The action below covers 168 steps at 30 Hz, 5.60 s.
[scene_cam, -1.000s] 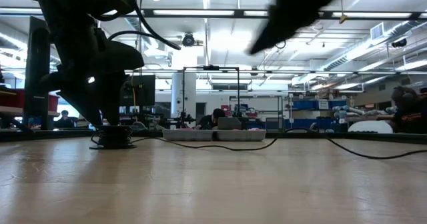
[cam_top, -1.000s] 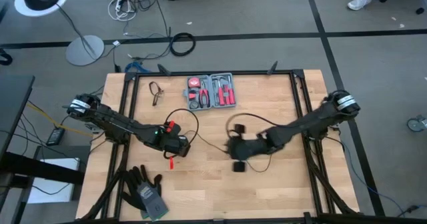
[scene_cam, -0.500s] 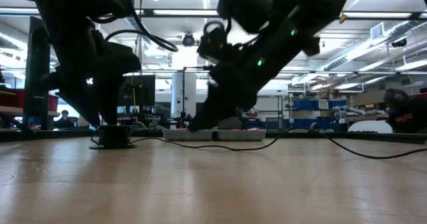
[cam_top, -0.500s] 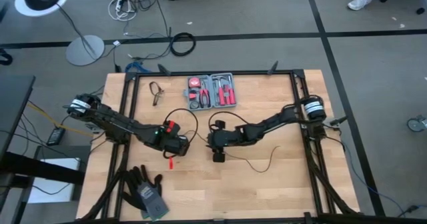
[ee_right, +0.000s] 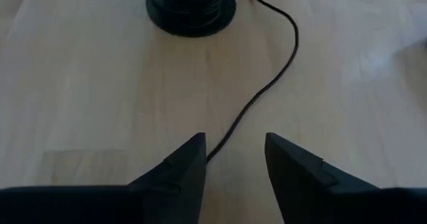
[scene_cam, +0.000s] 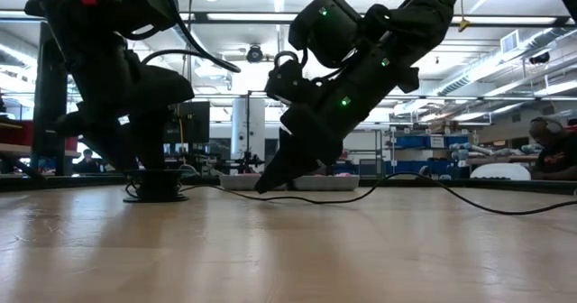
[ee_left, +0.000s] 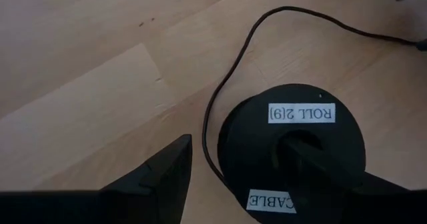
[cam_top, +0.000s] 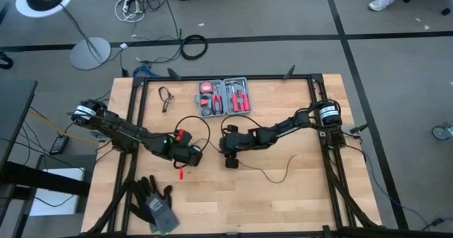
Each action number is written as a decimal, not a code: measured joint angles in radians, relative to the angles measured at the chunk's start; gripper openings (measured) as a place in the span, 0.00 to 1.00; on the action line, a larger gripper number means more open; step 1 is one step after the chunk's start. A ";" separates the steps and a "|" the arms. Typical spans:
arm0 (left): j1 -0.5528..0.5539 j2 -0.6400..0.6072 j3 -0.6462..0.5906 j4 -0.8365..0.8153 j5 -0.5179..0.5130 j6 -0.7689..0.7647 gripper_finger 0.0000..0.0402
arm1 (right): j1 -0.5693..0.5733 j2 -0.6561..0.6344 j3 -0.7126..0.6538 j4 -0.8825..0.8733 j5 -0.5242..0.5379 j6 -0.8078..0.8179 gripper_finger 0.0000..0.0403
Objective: Coil cords
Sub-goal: Uncoil the black wire from the black spool
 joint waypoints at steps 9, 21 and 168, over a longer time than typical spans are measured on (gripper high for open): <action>0.000 0.001 -0.002 0.011 0.000 -0.003 0.55 | 0.013 0.052 0.006 -0.001 -0.044 0.036 0.25; 0.000 0.001 -0.001 -0.007 0.018 -0.023 0.55 | 0.101 -0.183 -0.005 -0.734 -0.120 0.182 0.01; 0.071 0.069 0.161 -0.032 0.024 0.117 0.55 | -0.070 -0.069 -0.150 0.143 -0.034 -0.103 0.30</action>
